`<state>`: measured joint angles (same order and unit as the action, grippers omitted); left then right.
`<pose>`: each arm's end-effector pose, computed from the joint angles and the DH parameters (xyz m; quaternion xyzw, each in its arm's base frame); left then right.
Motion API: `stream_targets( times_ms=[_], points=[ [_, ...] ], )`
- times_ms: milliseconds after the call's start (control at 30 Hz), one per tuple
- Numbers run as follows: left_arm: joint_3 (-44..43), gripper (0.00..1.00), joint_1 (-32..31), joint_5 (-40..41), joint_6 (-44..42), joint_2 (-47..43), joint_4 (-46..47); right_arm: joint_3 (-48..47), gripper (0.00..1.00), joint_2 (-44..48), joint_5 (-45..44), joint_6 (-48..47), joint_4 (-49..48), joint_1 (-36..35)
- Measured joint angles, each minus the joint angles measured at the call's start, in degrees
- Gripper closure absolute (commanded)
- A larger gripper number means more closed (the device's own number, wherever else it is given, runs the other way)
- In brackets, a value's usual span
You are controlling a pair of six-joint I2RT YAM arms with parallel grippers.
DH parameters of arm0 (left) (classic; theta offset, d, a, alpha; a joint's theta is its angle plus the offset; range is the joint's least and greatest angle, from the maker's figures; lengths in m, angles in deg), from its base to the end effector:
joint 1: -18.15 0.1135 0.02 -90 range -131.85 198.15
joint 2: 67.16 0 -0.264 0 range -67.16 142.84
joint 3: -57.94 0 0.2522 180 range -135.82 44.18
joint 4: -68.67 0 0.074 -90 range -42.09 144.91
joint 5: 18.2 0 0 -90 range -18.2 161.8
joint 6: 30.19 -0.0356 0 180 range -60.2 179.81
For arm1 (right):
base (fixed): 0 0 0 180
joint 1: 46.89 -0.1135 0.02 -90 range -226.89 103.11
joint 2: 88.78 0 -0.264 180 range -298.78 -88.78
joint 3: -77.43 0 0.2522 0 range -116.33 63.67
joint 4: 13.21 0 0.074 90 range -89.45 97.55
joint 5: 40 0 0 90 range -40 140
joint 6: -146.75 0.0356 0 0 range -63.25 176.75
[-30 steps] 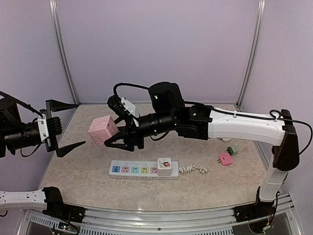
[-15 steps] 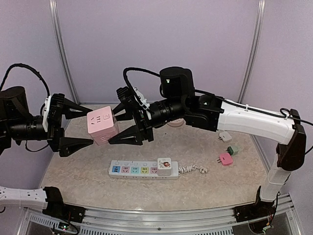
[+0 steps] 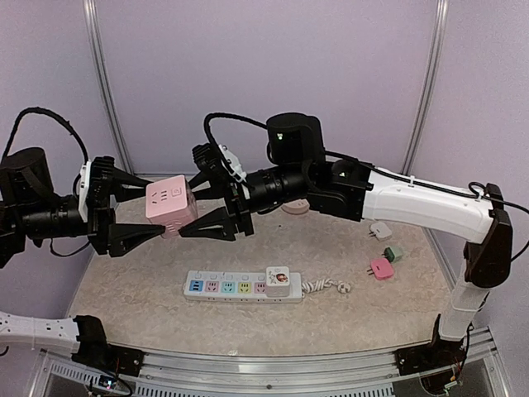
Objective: Insert the plug
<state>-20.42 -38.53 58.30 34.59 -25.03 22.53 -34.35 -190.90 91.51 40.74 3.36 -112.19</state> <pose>0.0670 -0.1171 0.4210 0.5554 0.5246 -0.2598 0.5906 0.1557 0.3950 0.4018 -0.6343 0.3778 0.4997 0.4531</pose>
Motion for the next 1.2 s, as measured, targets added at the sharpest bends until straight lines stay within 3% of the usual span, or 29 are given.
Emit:
stream_targets(
  times_ms=[267, 300, 333, 433, 467, 600, 800, 900, 1067, 1200],
  points=[
    [0.0, 0.99, -0.1, 0.3, 1.2, -0.4, 0.8, -1.9, 1.00, -0.9, 0.7, -1.5, 0.6, 0.0],
    [0.0, 1.00, -0.1, 0.3, 1.2, -0.5, 0.8, -2.1, 0.98, -1.0, 0.7, -1.5, 0.6, 0.0],
    [0.0, 1.00, -0.1, 0.4, 1.2, -0.6, 0.7, -2.3, 0.81, -1.1, 0.7, -1.4, 0.7, 0.0],
    [0.3, 1.00, -0.1, 0.7, 1.2, -0.9, 0.8, -2.4, 0.06, -1.2, 0.2, -1.1, 0.7, 0.0],
    [0.5, 1.00, -0.1, 1.0, 1.2, -1.2, 0.8, -2.4, 0.01, -1.2, -0.3, -0.9, 0.7, 0.0],
    [3.1, 1.00, -0.5, 6.2, -1.2, -2.0, 2.4, -2.5, 0.00, -1.2, -10.3, 6.3, 0.4, -0.2],
    [9.1, 1.00, -0.6, 21.7, -8.6, -3.4, 9.4, -2.5, 0.00, -0.6, -26.7, 21.8, 3.0, -1.0],
    [10.3, 1.00, -0.6, 27.9, -12.2, -3.3, 12.4, -3.8, 0.00, -0.3, -39.0, 27.5, 5.1, -3.3],
    [10.3, 1.00, -0.7, 30.9, -14.6, -2.6, 13.7, -17.2, 0.00, -5.3, -52.8, 31.6, 10.9, -7.7],
    [10.4, 1.00, -0.8, 32.0, -15.1, -2.2, 13.7, -25.3, 0.00, -9.2, -56.8, 31.7, 14.2, -9.1]
  ],
)
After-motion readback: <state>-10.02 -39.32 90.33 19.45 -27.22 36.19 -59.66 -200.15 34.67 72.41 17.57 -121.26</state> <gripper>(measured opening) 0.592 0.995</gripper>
